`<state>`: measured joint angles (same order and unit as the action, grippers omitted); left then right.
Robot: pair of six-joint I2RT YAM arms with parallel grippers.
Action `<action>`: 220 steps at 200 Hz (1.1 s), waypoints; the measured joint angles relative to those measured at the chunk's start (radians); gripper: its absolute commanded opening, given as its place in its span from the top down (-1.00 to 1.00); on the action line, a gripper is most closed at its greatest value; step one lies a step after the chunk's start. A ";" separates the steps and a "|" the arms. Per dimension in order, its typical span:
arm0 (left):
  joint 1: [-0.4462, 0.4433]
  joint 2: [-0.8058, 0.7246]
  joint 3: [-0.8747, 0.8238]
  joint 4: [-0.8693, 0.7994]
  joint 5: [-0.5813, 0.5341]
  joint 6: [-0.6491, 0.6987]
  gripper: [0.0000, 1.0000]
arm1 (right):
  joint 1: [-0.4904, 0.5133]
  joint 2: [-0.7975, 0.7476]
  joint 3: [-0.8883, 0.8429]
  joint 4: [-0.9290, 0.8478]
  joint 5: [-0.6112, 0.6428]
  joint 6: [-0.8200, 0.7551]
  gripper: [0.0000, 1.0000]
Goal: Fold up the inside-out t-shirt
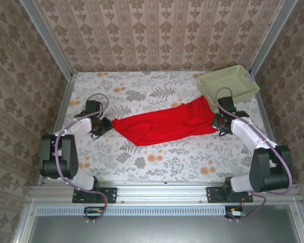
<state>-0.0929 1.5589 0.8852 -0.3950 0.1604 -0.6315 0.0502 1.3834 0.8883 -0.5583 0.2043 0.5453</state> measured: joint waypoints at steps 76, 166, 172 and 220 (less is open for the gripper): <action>-0.112 0.213 0.260 -0.066 -0.062 0.042 0.03 | 0.000 -0.004 0.000 -0.022 0.018 0.000 1.00; -0.036 0.224 0.219 -0.209 -0.186 0.102 0.65 | -0.027 -0.023 0.029 -0.078 0.075 0.001 1.00; -0.017 0.201 0.199 -0.213 -0.196 0.101 0.61 | -0.029 -0.023 0.029 -0.079 0.077 0.001 1.00; -0.016 0.015 0.159 -0.225 -0.244 0.106 0.11 | -0.031 -0.025 0.029 -0.078 0.076 0.000 1.00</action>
<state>-0.1089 1.5742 1.0443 -0.6201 -0.0834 -0.5255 0.0193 1.3582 0.9173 -0.6361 0.2806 0.5457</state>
